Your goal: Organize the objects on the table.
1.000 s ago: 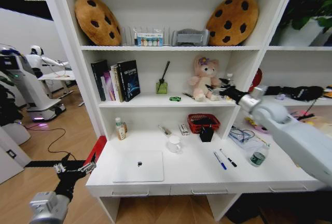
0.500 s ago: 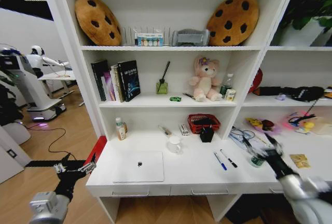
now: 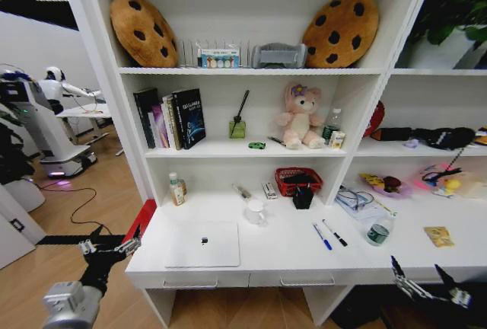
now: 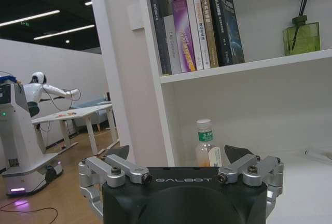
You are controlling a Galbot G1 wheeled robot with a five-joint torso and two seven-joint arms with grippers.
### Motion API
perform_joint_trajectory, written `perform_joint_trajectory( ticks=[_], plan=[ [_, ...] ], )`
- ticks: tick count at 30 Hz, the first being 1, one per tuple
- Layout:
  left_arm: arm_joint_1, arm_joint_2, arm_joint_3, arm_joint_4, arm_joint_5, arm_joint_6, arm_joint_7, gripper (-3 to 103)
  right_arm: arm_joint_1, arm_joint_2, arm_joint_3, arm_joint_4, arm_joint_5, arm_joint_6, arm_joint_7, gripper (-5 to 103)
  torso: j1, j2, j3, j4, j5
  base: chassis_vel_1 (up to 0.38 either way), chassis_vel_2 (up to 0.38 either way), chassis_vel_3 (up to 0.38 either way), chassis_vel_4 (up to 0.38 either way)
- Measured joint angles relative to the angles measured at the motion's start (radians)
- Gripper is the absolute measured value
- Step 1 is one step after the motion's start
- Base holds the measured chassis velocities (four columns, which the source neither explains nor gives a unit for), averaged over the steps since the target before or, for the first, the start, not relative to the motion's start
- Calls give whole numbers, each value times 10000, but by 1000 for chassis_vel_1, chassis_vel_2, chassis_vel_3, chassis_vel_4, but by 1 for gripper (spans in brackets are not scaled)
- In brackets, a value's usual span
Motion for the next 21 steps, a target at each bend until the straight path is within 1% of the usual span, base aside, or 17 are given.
perform_joint_trajectory(
  ticks=[8,9,10,11,13,14,15,16,17,18,19,21],
  plan=[
    [0,0,1,-1,0,0,0,100,5,-23,-260,-265,-52,-124,78,100,0,-1,1,-4,4,-162,-164,163,169],
    [0,0,1,0,0,0,0,100,47,-107,-332,-319,-77,-244,140,100,1,-2,2,-4,4,-218,-234,222,239],
    [0,0,0,0,0,0,0,100,184,-270,-556,-395,-69,-542,295,100,0,-1,1,-2,5,-208,-230,244,213],
    [0,0,0,0,0,0,0,100,184,-270,-556,-395,-69,-542,295,100,0,-1,1,-2,5,-208,-230,244,213],
    [0,-2,2,-1,0,0,0,100,486,-636,-994,-357,-13,-1654,583,100,0,-2,2,-1,11,-159,-149,158,185],
    [0,-2,2,-1,0,0,0,100,486,-636,-994,-357,-13,-1654,583,100,0,-2,2,-1,11,-159,-121,121,156],
    [0,-2,2,-2,0,0,0,100,699,-891,-1333,-179,119,-2561,767,100,-1,-2,1,0,13,21,-121,53,54],
    [0,-2,2,-1,0,0,1,100,864,-1084,-1606,-26,246,-3186,959,100,-1,0,1,-4,3,-10,-86,53,-14],
    [0,-2,2,-1,0,0,1,100,864,-1084,-1606,-26,246,-3186,959,100,-1,0,1,-4,3,-10,-86,53,-14],
    [0,-1,2,-1,0,0,0,100,983,-1194,-1810,58,308,-3482,1130,100,-1,-1,0,-7,-3,-10,-86,-2,-14],
    [0,-1,1,-1,0,0,1,100,1346,-1475,-2425,209,395,-4034,1571,100,2,-3,3,-4,5,0,0,0,0],
    [0,0,-1,-1,0,0,0,100,1942,-1804,-3206,297,309,-4453,1974,100,1,-2,1,-3,2,1,63,-18,-45]
  ],
)
